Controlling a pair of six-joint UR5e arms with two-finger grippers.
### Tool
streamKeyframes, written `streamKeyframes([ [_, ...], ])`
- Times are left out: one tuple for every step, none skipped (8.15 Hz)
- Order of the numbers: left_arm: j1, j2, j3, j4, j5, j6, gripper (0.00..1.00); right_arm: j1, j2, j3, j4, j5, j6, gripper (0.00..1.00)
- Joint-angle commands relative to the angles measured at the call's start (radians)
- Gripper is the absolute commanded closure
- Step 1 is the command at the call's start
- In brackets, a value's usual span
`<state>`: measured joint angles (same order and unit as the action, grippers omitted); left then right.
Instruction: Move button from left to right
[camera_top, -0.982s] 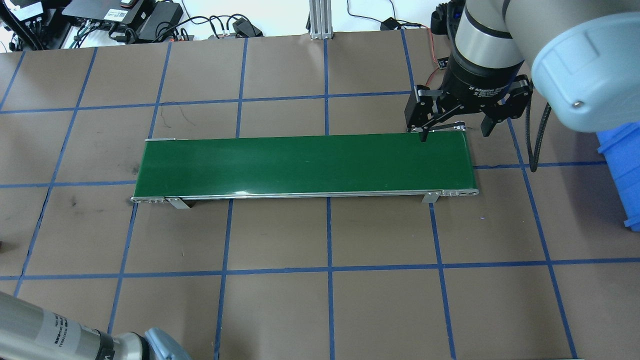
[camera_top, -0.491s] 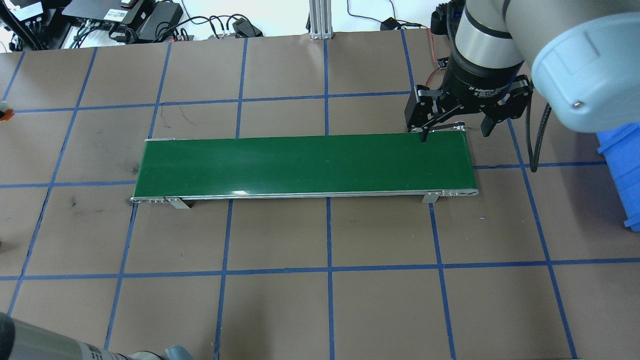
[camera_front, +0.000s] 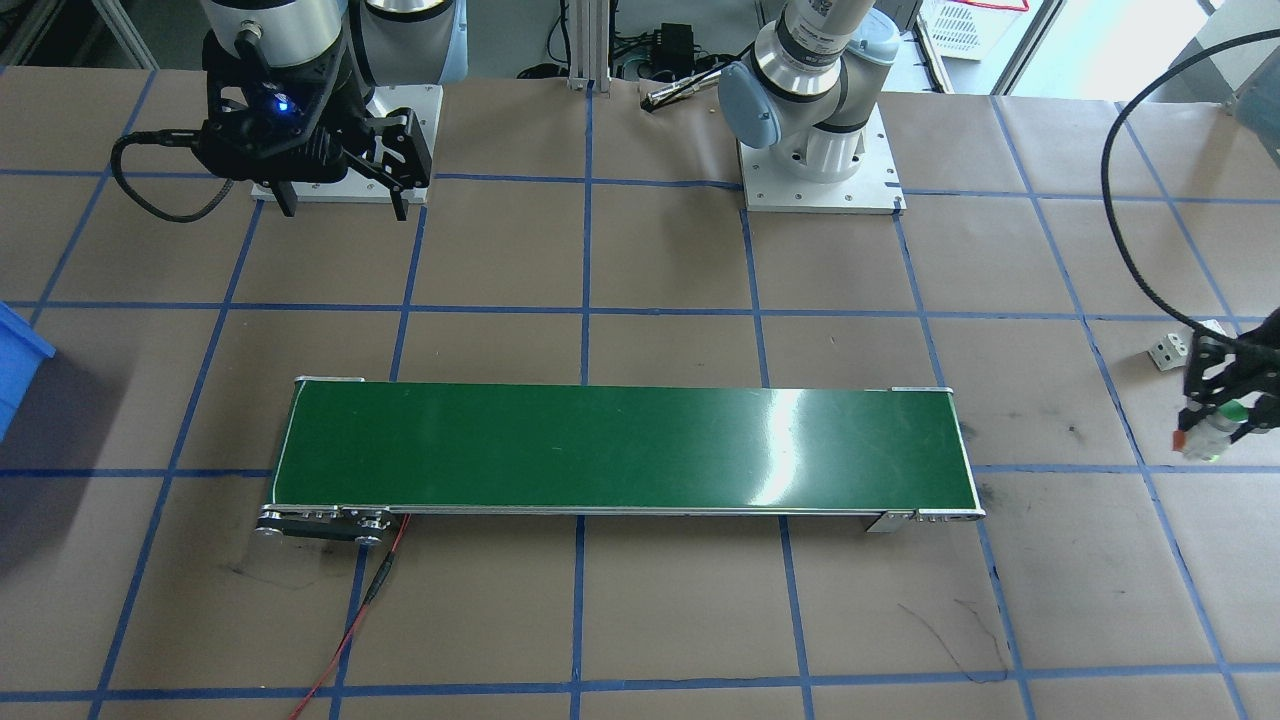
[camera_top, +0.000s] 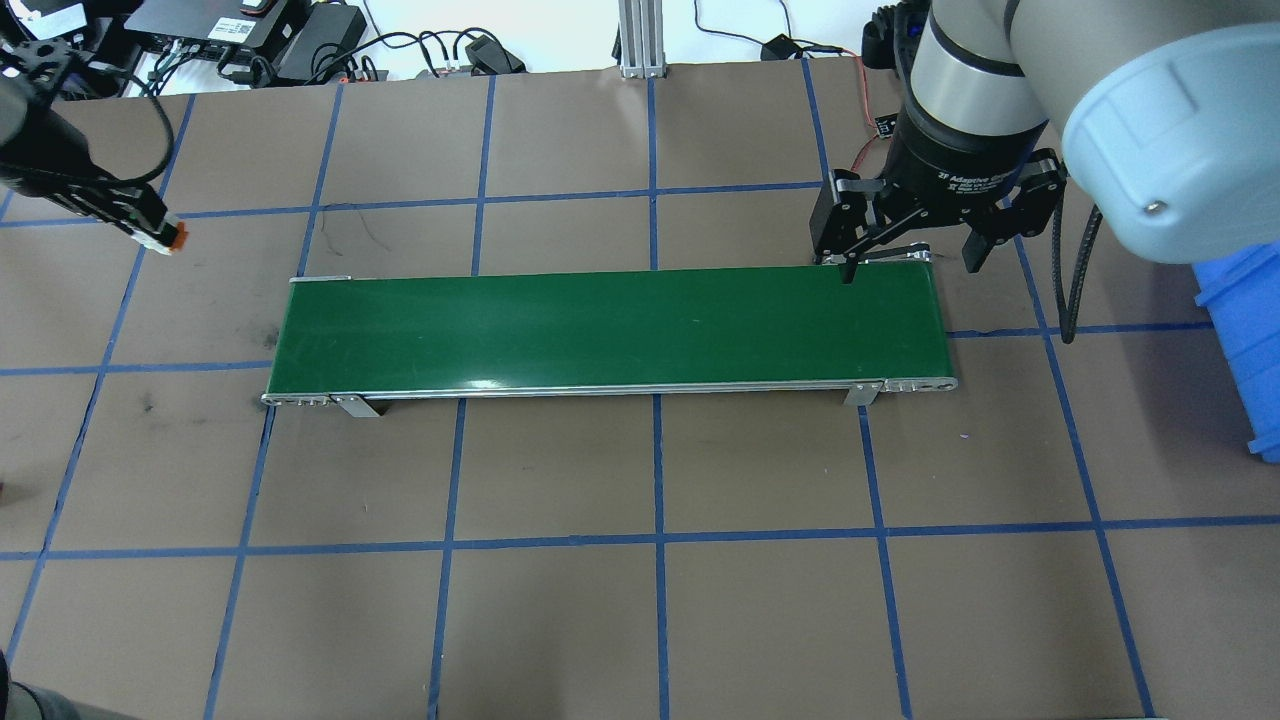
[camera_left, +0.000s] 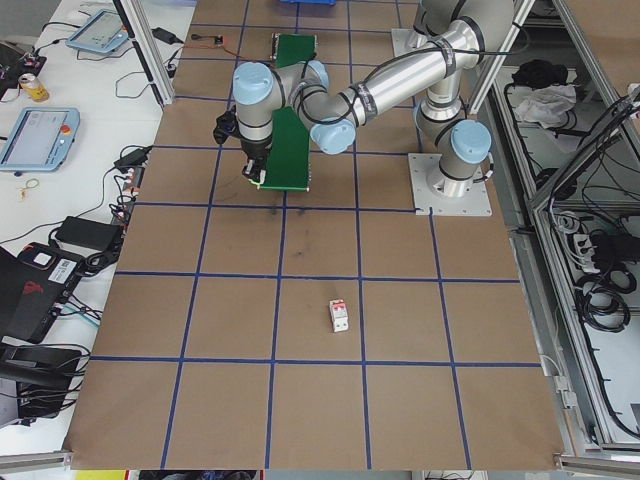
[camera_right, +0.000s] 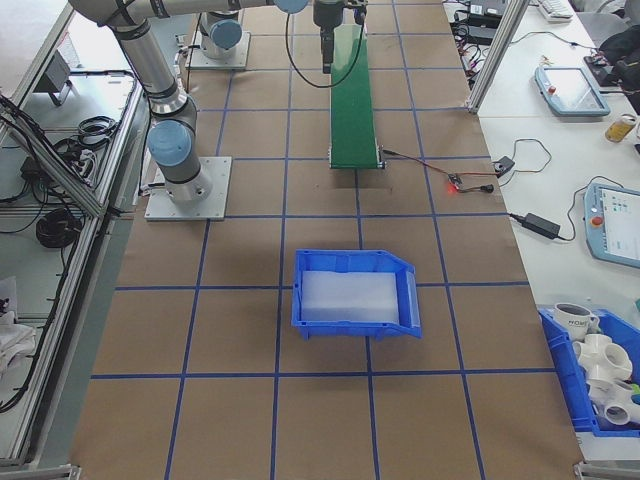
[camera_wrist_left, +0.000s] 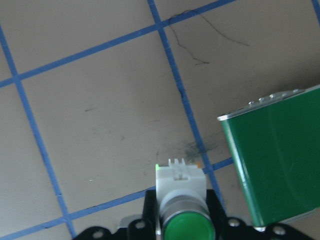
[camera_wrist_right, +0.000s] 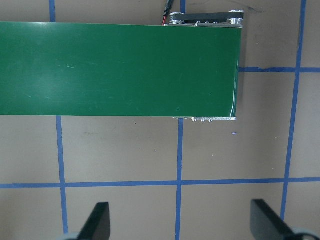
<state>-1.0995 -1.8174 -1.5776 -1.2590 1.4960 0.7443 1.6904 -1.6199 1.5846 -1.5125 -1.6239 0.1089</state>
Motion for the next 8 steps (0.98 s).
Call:
streamKeyframes([
  [-0.187,-0.002,-0.036,0.004,0.006,-0.294,1.00,0.000,0.000,0.000,0.000,-0.002,0.000,0.00],
  [-0.206,-0.013,-0.041,0.004,0.000,-0.357,1.00,0.000,0.000,0.000,0.000,-0.001,0.000,0.00],
  [-0.207,-0.029,-0.057,0.004,0.003,-0.365,1.00,0.000,0.000,0.000,0.000,-0.002,0.000,0.00],
  [-0.206,-0.043,-0.090,0.003,0.007,-0.367,1.00,0.000,0.000,0.000,0.000,-0.001,0.000,0.00],
  [-0.206,-0.045,-0.125,0.004,0.026,-0.393,1.00,0.000,0.000,0.000,0.000,-0.002,0.000,0.00],
  [-0.204,-0.043,-0.146,0.004,0.041,-0.434,1.00,0.000,0.000,0.000,0.000,-0.002,0.000,0.00],
  [-0.203,-0.045,-0.150,0.003,0.043,-0.450,1.00,0.000,0.000,0.000,0.000,0.001,0.000,0.00],
  [-0.204,-0.046,-0.150,0.003,0.043,-0.488,1.00,0.000,0.000,0.000,0.000,0.001,0.000,0.00],
])
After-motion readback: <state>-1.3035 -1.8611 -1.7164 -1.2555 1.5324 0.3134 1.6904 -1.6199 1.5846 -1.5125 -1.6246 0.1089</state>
